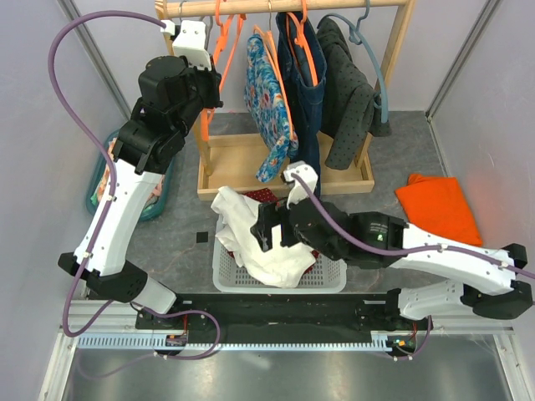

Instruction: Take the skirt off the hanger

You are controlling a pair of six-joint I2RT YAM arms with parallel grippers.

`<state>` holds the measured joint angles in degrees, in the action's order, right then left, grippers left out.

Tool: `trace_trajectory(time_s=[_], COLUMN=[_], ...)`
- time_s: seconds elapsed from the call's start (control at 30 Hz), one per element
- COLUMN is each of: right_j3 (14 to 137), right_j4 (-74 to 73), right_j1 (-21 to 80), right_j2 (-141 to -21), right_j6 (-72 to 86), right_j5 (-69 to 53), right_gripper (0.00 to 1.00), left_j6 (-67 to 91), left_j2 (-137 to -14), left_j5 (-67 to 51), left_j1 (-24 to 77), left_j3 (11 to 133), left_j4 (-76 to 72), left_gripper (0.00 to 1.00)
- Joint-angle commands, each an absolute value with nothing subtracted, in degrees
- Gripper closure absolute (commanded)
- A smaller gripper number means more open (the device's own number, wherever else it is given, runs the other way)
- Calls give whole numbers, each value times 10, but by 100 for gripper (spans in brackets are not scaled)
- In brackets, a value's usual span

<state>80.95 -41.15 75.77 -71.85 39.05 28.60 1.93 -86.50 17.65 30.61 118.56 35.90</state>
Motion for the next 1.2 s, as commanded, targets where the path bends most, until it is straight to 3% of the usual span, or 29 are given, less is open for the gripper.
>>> trace_trajectory(time_s=[0.0,0.2,0.43,0.53,0.57,0.67,0.73,0.9,1.17], right_j3=[830,784,754,717,704,647,616,574,517], right_j4=[-429,-320,-275,-264,-259,-235,-229,-221,-195], right_j1=[717,632,614,614,615,629,658,702,719], right_j2=[-772,-851,-895,-884,-875,-826,-783,-722,-747], right_j6=[291,221,167,182,200,230,247,315,358], right_j5=[311,277,294,229,195,172,180,171,148], right_gripper=[2,2,2,21,40,63,73,79,83], left_j6=[1,1,1,-13,-13,-15,-14,10,8], left_j2=[-848,-838,-838,-846,-849,-863,-871,-910,-962], left_j5=[187,190,188,192,193,199,201,196,187], left_j1=[306,306,306,306,305,305,303,276,250], left_j3=[1192,1180,1180,1185,1186,1193,1201,1238,1278], left_j4=[325,326,322,321,320,320,320,330,333], left_gripper=[98,98,98,98,98,98,98,98,98])
